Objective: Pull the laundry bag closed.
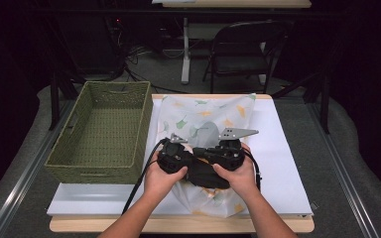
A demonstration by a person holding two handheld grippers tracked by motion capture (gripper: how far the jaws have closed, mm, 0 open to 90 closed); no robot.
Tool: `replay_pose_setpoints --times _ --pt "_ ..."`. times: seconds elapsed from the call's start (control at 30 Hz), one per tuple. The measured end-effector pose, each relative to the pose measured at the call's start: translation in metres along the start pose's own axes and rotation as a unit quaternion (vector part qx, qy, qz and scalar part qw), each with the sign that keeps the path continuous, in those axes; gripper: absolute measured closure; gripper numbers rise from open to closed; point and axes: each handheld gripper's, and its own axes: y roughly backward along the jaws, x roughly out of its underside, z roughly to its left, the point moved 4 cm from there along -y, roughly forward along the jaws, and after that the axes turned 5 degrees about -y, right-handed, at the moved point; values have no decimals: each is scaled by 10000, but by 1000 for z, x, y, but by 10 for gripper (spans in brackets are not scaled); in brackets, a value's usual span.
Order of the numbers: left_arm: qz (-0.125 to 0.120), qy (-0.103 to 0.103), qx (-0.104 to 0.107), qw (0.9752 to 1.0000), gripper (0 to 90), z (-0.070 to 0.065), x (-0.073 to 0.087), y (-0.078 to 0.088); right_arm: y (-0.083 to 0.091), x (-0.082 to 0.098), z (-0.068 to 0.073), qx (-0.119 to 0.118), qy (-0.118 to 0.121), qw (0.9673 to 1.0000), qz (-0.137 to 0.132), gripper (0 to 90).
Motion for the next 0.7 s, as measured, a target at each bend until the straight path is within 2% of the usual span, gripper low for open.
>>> replay_pose_setpoints --times 0.17,0.27,0.37,0.53,0.63,0.7 --pt "-121 87 -26 9999 691 1 -10 -5 1 -1 0 -11 -9 10000 -39 900" --pt "-128 17 -79 9999 692 3 -15 -9 2 -2 0 38 5 10000 -79 900" --pt "-166 81 -76 9998 690 4 -17 -14 5 -3 -3 77 -44 9999 -102 900" --pt "-161 95 -112 9998 660 8 -13 -19 4 0 -10 150 -84 9998 -76 900" --pt "-96 138 -29 9999 606 12 -8 -20 5 0 -11 183 -125 9997 -70 900" --pt "-48 95 9 9999 567 13 -4 -20 5 0 -12 200 -101 9997 -76 900"
